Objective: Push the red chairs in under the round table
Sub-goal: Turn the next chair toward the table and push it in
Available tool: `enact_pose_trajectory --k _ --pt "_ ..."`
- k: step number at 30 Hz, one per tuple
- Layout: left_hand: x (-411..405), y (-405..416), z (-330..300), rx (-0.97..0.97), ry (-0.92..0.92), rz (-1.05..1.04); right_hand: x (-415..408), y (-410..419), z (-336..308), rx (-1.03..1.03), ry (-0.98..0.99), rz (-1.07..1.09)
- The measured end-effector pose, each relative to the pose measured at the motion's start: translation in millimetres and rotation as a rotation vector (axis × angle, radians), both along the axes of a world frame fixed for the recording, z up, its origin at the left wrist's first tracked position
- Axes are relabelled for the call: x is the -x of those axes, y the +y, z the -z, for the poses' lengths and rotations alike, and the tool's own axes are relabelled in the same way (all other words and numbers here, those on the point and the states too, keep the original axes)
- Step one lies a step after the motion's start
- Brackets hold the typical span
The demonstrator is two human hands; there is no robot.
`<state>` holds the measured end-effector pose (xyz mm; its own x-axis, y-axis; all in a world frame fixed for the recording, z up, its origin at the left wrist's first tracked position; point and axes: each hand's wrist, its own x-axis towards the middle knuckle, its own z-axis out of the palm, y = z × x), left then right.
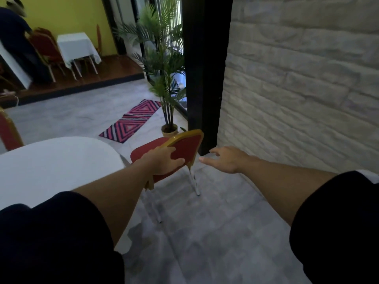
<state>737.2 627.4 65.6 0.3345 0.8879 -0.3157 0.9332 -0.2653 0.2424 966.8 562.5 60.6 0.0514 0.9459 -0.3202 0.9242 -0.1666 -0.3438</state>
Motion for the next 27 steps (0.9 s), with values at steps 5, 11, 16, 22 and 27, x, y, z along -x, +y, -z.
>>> enact_pose_trajectory --k 5,11,16,22,27 --pt "-11.9 54.3 8.8 0.064 -0.010 -0.068 -24.3 59.0 -0.7 -0.011 0.022 -0.070" --pt "-32.2 105.7 18.6 0.019 0.027 -0.184 -57.9 144.9 7.6 -0.039 0.005 -0.215" --pt "-55.2 140.4 25.2 0.013 0.056 -0.246 -77.0 214.2 18.6 -0.026 0.000 -0.298" --pt "-63.7 182.1 67.0 0.061 0.034 -0.333 -79.5 282.5 56.0 0.055 -0.035 -0.446" --pt "-60.7 224.1 106.1 0.138 0.042 -0.345 -65.4 336.8 88.6 0.092 -0.041 -0.534"
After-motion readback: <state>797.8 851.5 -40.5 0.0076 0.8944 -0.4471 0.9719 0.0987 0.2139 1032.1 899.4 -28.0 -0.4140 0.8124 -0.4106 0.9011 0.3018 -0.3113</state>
